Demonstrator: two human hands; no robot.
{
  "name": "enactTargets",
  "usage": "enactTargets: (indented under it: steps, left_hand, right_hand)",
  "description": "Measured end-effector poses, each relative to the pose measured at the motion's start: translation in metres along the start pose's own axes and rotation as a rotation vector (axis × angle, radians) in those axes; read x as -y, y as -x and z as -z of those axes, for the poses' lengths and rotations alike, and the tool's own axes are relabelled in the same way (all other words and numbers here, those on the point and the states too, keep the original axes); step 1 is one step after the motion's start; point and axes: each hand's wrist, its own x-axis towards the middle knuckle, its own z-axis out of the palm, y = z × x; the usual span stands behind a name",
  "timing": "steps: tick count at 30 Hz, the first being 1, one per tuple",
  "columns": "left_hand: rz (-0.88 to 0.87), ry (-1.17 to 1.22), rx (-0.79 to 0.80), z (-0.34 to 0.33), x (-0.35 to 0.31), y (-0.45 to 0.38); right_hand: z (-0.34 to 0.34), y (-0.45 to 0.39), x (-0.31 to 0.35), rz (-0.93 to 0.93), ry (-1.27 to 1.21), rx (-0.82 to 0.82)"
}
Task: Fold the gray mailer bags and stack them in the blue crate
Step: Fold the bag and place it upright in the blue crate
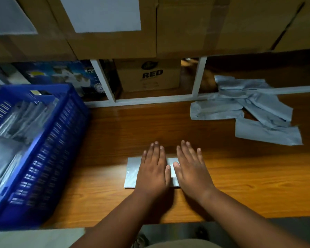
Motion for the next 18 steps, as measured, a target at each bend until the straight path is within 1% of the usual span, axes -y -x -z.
enactTargets:
  steps: [2, 4, 10, 12, 18]
  left_hand:
    - [-0.006, -0.021, -0.01, 0.003, 0.004, 0.0]
    - [-0.012, -0.049, 0.026, 0.003, 0.012, 0.0]
    - [0.031, -0.065, 0.116, -0.011, 0.043, 0.004]
    - [0.038, -0.054, 0.123, -0.017, 0.048, 0.007]
    - [0.047, -0.033, 0.117, -0.02, 0.046, 0.011]
  right_hand:
    - [0.007, 0.0, 0.012, 0.012, -0.007, -0.019]
    - [0.005, -0.004, 0.023, 0.024, 0.013, -0.024]
    - [-0.026, -0.021, 0.041, 0.067, 0.112, 0.041]
    - [-0.038, -0.022, 0.046, 0.071, 0.128, 0.073]
    - [-0.047, -0.023, 0.05, 0.067, 0.192, 0.042]
